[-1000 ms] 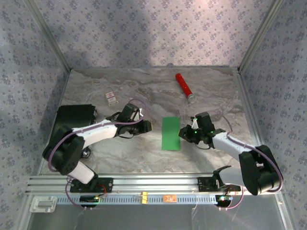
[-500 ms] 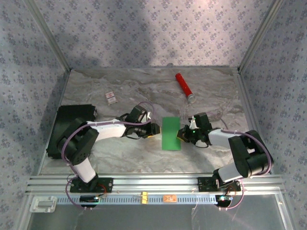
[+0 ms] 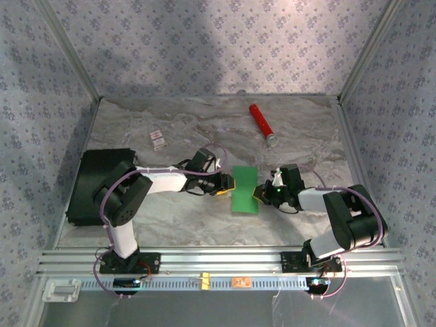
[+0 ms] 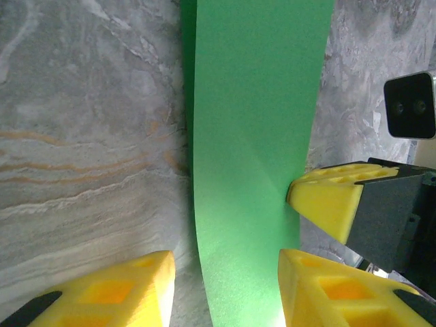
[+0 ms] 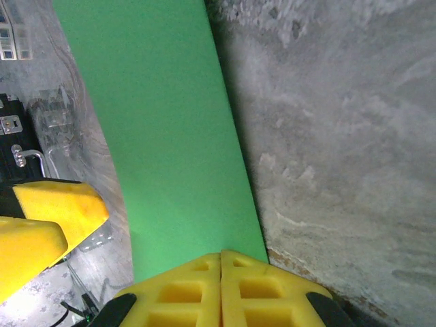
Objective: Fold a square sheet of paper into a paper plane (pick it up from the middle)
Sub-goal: Third fold the triangle at the center of the table.
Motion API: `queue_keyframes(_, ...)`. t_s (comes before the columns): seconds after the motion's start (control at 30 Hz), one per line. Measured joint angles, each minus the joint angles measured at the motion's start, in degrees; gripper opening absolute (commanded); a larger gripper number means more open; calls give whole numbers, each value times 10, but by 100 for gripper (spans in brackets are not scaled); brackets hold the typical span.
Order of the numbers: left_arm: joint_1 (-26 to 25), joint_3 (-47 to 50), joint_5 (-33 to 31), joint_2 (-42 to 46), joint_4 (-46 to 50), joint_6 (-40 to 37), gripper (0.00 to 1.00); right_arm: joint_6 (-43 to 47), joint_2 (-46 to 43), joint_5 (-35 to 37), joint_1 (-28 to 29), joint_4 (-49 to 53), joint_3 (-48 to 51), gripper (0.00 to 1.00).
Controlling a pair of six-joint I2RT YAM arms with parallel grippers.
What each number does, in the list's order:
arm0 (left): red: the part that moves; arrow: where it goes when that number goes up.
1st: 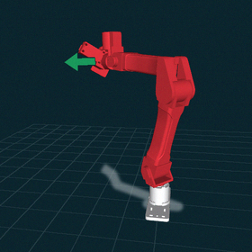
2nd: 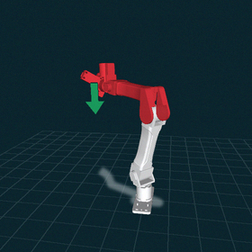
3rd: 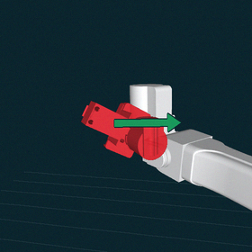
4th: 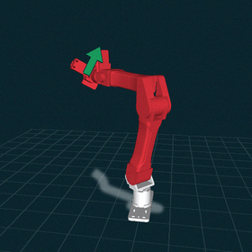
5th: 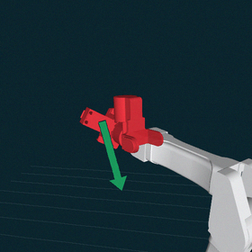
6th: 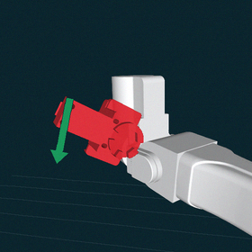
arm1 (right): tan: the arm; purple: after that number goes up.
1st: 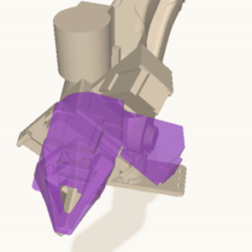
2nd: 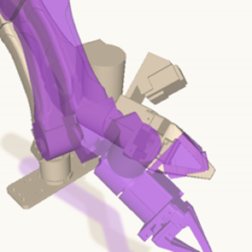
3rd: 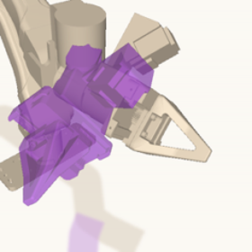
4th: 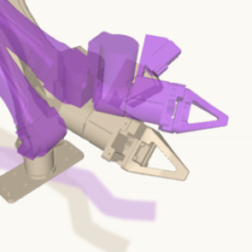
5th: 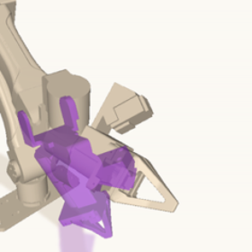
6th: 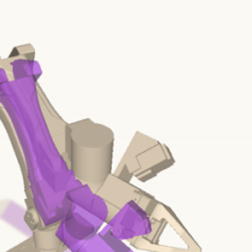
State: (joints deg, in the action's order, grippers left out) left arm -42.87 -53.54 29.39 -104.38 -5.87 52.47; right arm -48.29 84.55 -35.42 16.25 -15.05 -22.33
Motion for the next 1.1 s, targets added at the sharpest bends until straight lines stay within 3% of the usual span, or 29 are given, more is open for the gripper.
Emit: queue_keyframes(1.1,-8,-22,17,-50,-36,41,30,-4,0,0,-1,-9,4,8)
